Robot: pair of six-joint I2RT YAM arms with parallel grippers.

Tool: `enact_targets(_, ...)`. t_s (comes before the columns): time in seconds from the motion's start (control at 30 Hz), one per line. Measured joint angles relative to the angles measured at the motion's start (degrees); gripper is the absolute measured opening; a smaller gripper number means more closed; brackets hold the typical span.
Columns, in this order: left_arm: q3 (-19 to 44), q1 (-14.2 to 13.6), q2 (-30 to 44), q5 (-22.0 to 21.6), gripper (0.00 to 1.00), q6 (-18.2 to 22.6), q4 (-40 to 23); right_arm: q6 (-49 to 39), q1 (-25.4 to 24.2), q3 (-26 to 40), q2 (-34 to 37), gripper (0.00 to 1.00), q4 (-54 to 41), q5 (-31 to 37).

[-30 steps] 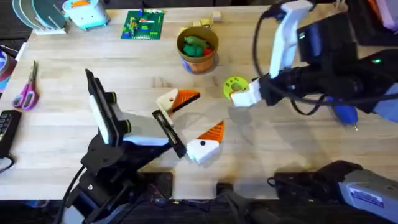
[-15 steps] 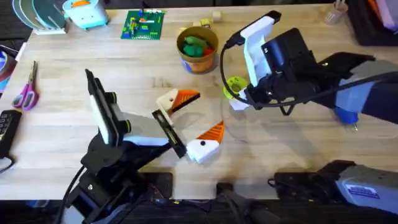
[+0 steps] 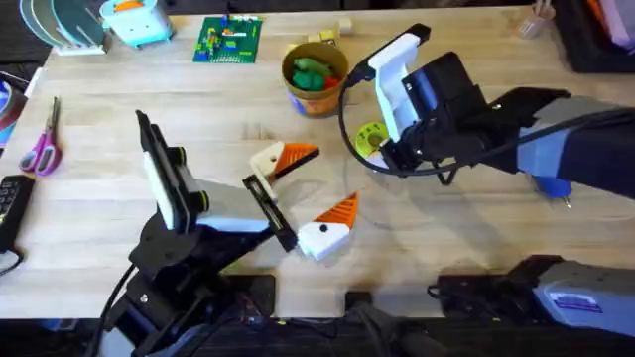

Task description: Pick up the gripper from the table and insert it into the empty holder that is missing its gripper. Then pick up a screw, insert it into the mounting hole, and use the screwdriver to tighten it. Finally, clean up the table by picking up the vegetable and placing it into the bucket.

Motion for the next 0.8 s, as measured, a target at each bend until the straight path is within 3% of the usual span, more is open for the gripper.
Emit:
enact_targets(0.3,0.0,0.0,0.0,0.0,0.993,0.0,0.0,0.0,0.0,0.1,0.0,0.012,0.6,-0.1)
enact_targets(0.8,0.0,0.0,0.0,0.0,0.993,0.0,0.0,0.0,0.0,1.1,0.0,0.006,0.8,0.2)
